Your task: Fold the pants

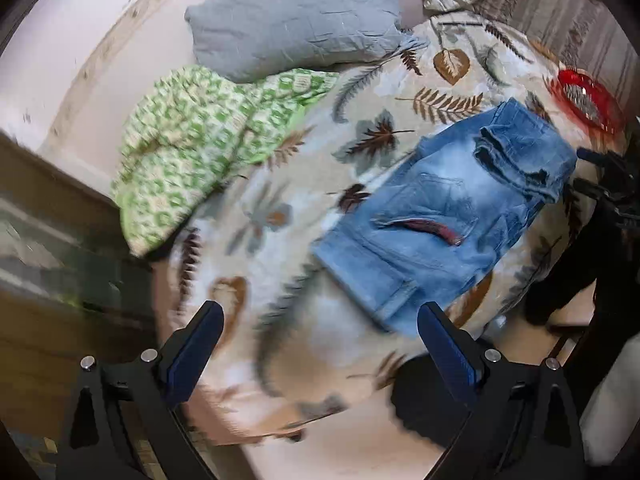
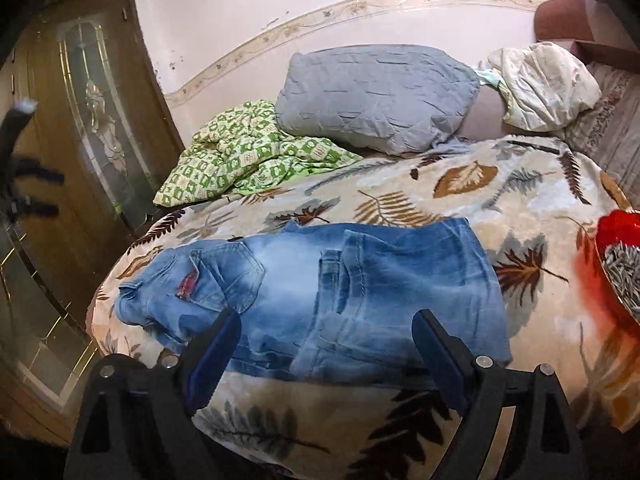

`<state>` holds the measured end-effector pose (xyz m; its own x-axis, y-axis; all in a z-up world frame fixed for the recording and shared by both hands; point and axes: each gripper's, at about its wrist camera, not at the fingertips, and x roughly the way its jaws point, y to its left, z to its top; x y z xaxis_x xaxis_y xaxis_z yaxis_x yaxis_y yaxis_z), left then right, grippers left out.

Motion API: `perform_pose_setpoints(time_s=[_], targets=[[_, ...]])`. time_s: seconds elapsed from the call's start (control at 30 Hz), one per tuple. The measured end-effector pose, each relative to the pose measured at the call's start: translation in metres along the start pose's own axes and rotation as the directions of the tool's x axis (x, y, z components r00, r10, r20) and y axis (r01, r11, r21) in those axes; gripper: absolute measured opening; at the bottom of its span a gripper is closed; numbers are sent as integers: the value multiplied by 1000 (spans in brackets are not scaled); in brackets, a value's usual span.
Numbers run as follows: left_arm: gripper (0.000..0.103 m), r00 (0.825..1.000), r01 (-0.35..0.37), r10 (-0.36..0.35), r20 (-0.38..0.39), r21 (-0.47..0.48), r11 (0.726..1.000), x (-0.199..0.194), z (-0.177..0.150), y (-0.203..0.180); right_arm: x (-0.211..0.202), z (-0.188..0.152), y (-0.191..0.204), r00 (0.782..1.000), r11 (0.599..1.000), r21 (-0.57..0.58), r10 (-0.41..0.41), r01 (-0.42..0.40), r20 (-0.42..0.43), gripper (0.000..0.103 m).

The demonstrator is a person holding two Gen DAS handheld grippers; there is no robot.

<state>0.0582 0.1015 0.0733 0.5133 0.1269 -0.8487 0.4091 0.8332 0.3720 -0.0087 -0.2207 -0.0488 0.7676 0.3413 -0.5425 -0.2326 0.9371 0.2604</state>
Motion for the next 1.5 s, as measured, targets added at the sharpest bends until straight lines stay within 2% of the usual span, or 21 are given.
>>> perform_pose_setpoints(time_s=[0.1, 0.2, 0.3, 0.43, 0.63, 0.77, 0.83, 0.87, 0.9, 0.93, 0.97, 1.0, 1.1, 1.2, 1.23, 1.27, 1.33, 1.37, 1.4, 1.47, 1.5], targets=[[97, 995, 93, -89, 55, -75, 993, 31, 5, -24, -8, -2, -5, 999, 999, -13, -43, 43, 2, 89], [97, 979, 180, -162, 127, -146, 973, 55, 24, -51, -15, -2, -15, 995, 995, -22, -95, 95, 7, 89], [97, 950, 288, -250, 190, -213, 934, 76, 55, -83, -19, 1, -29, 984, 984, -25, -177, 177, 2, 89], [97, 914, 395, -356, 196, -232, 889, 100, 97, -128, -15, 9, -57, 966, 967, 17, -253, 254, -51, 89], [97, 915, 404, -393, 95, -224, 887, 151, 148, -182, 13, 13, -103, 958, 954, 137, -247, 267, -148, 89], [97, 918, 385, -397, 17, -282, 879, 184, 152, -197, 43, 8, -118, 958, 956, 186, -182, 225, -223, 89], [97, 907, 409, -420, 26, -288, 866, 190, 149, -206, 53, 5, -118, 961, 963, 198, -133, 183, -242, 80], [96, 903, 423, -428, 45, -273, 864, 190, 147, -211, 58, 3, -117, 962, 967, 197, -107, 159, -252, 65], [80, 905, 422, -423, 52, -245, 873, 188, 145, -217, 62, 1, -114, 964, 973, 193, -77, 129, -256, 49], [67, 913, 407, -405, 52, -215, 888, 188, 144, -222, 65, 0, -111, 964, 977, 175, -79, 126, -254, 48], [48, 914, 405, -400, 64, -189, 894, 185, 145, -223, 65, 0, -108, 964, 980, 145, -100, 139, -248, 43], [28, 905, 425, -419, 74, -180, 887, 182, 146, -221, 66, -1, -106, 963, 982, 125, -109, 143, -245, 39], [21, 873, 486, -471, 123, -161, 859, 167, 154, -210, 59, 1, -110, 969, 979, 136, -118, 150, -219, 25], [20, 848, 488, -457, 270, -59, 871, 134, 160, -205, 44, 7, -105, 977, 978, 118, -156, 173, -143, 20], [20, 844, 480, -449, 295, -38, 877, 128, 160, -204, 40, 7, -103, 979, 977, 114, -165, 180, -123, 20], [20, 850, 470, -442, 287, -33, 882, 128, 159, -203, 38, 7, -101, 979, 976, 114, -172, 184, -111, 20], [20, 883, 455, -437, 172, -82, 887, 153, 156, -204, 45, 4, -97, 975, 975, 104, -184, 197, -127, 20], [25, 891, 452, -442, 106, -111, 885, 170, 153, -204, 50, 2, -98, 971, 973, 107, -189, 205, -144, 20], [38, 893, 449, -448, 40, -139, 883, 189, 148, -206, 54, 0, -99, 969, 972, 114, -186, 206, -163, 23], [43, 882, 472, -464, 84, -153, 868, 192, 141, -201, 60, -3, -103, 964, 970, 125, -181, 208, -197, 31], [61, 881, 472, -462, 99, -151, 869, 188, 138, -200, 59, -2, -105, 961, 967, 136, -184, 214, -204, 45]])
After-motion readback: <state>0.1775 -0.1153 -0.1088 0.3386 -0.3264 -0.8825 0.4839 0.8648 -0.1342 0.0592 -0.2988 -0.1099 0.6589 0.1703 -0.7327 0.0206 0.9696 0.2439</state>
